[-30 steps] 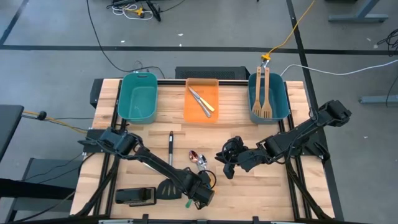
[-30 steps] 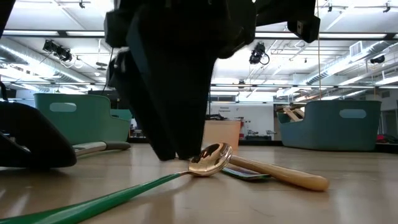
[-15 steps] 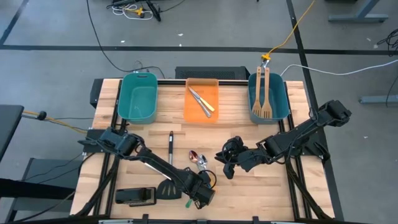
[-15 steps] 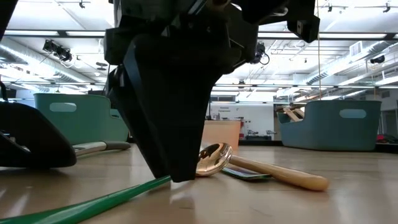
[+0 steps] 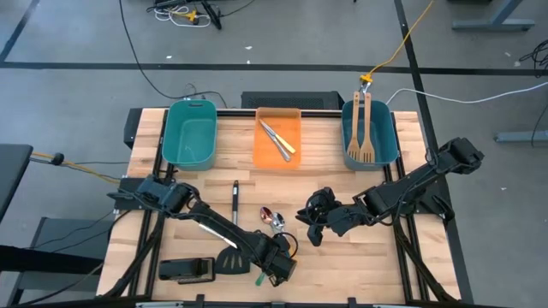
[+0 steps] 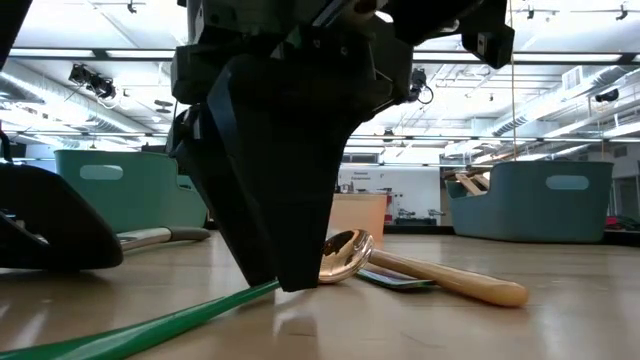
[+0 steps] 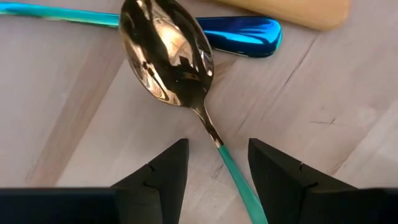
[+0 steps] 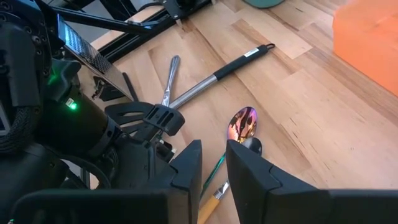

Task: Pick & Place Kitchen Items
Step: Put the gold spoon into the green bin

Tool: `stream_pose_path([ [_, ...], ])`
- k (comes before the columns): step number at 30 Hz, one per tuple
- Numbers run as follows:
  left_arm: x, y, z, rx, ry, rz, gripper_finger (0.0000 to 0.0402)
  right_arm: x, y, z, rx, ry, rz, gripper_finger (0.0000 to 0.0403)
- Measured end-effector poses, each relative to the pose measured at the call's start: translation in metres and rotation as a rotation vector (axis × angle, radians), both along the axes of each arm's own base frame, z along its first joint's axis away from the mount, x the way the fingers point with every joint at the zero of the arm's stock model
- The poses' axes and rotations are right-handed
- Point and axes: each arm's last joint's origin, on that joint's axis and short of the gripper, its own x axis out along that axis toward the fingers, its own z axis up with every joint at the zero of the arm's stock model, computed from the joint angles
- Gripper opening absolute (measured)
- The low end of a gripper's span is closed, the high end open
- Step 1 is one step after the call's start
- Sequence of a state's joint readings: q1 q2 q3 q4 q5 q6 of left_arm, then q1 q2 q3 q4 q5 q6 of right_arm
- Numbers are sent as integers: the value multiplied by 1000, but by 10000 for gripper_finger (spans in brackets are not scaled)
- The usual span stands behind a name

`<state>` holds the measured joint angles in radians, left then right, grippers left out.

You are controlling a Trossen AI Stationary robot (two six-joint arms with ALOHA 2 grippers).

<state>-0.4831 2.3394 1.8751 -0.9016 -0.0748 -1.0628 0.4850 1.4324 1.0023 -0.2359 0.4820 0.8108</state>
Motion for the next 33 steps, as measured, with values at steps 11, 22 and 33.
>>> stream_pose_path([
  [11, 3, 3, -15, -3, 37, 24, 177, 0, 0, 0, 2, -5, 0, 84],
  [22, 2, 3, -17, -7, 53, 13, 159, 0, 0, 0, 2, -5, 0, 84],
  [33, 2, 5, -17, -1, 64, -26, 13, 0, 0, 0, 2, -5, 0, 84],
])
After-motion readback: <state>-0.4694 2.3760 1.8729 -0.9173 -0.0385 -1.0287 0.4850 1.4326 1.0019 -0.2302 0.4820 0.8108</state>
